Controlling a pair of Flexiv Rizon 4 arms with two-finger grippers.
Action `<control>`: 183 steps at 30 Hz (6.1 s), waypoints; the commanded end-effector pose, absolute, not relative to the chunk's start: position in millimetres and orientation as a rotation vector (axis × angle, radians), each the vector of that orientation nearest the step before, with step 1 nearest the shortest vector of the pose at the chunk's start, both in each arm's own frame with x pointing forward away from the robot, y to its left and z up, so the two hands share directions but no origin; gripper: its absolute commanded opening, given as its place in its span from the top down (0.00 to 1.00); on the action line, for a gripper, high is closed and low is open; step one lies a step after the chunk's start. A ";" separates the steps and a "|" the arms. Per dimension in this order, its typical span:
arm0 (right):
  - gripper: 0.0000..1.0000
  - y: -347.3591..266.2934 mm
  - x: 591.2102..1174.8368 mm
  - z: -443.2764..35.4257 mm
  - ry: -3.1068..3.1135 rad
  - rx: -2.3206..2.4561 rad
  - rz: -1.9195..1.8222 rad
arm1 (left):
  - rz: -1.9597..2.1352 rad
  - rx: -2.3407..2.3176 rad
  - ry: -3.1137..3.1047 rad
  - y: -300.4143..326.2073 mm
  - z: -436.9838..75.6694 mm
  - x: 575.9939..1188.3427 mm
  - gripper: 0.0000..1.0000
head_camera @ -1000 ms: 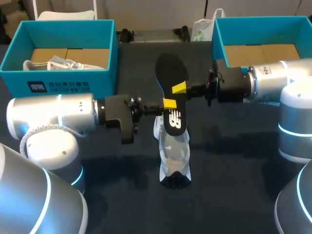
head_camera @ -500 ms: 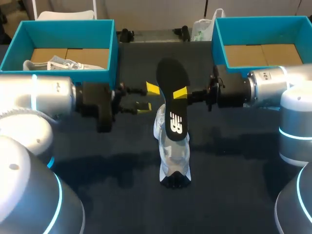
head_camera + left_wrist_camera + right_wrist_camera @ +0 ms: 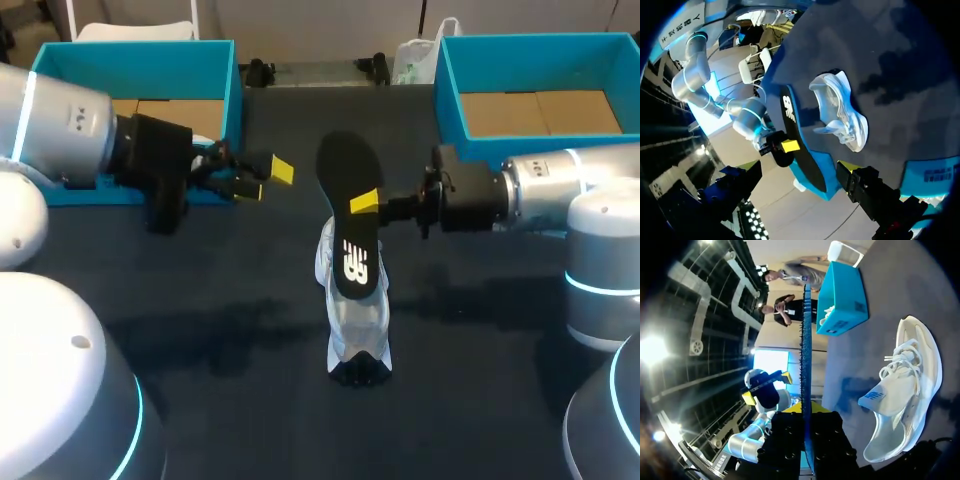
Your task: Take the shoe out of the shoebox, open the shoe tongue, remove and reinsert the insole, then place the shoe into the shoebox
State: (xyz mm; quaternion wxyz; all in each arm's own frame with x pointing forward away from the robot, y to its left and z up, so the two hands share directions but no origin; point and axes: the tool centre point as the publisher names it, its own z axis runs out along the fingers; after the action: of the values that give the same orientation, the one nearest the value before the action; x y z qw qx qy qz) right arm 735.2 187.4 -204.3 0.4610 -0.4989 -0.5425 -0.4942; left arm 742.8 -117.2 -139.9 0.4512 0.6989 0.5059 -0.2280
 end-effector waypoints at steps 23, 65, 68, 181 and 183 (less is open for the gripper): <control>1.00 188.8 734.7 -204.8 -1.334 -1.230 -1.218 | -0.173 2.182 1.863 -169.1 -70.9 798.7 0.00; 1.00 188.8 734.7 -204.8 -1.334 -1.230 -1.218 | -0.142 2.327 2.198 -240.2 -105.6 821.2 0.00; 1.00 188.8 734.7 -204.8 -1.334 -1.230 -1.218 | -0.206 2.272 2.160 -226.2 -105.7 817.3 0.00; 1.00 188.8 734.7 -204.8 -1.334 -1.230 -1.218 | -1.133 1.072 1.320 -211.4 -204.2 793.8 0.55; 1.00 188.8 734.7 -204.8 -1.334 -1.230 -1.218 | -1.133 1.081 1.309 -212.5 -203.6 793.1 0.56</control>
State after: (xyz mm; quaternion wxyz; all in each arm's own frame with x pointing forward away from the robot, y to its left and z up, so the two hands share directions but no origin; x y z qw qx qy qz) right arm 735.6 187.8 -204.6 0.4612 -0.4989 -0.5422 -0.4944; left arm 790.5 -210.4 -202.2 0.5227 0.4505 0.5486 -0.4721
